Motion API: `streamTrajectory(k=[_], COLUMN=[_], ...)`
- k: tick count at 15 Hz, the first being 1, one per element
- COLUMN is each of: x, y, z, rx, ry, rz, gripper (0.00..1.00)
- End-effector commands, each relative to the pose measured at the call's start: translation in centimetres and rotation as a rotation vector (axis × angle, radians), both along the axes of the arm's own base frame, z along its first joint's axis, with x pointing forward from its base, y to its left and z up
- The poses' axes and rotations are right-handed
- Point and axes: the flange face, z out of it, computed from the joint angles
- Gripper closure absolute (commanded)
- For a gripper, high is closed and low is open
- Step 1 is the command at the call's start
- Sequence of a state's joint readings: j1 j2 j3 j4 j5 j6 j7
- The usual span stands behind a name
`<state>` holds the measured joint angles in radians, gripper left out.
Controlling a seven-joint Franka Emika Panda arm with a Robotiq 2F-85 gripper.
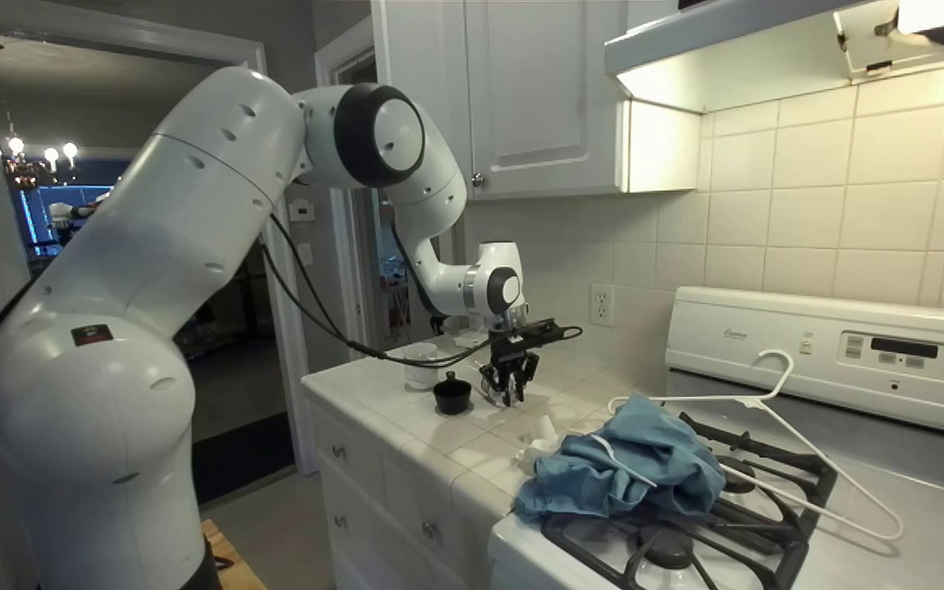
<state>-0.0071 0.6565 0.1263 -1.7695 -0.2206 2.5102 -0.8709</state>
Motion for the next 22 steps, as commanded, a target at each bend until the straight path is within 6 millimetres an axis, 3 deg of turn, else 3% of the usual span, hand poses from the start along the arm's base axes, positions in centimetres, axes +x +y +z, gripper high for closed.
streamTrajectory(k=[1,14,22], x=[0.1,-0.4,-0.4], y=[0.2,-1.3,-1.9], z=[0.4,2.0,4.9], rx=[-0.020,-0.161,-0.260], ry=[0.006,0.018,0.005], rz=[-0.012,0.056,0.097], gripper=[0.90,0.92,0.92])
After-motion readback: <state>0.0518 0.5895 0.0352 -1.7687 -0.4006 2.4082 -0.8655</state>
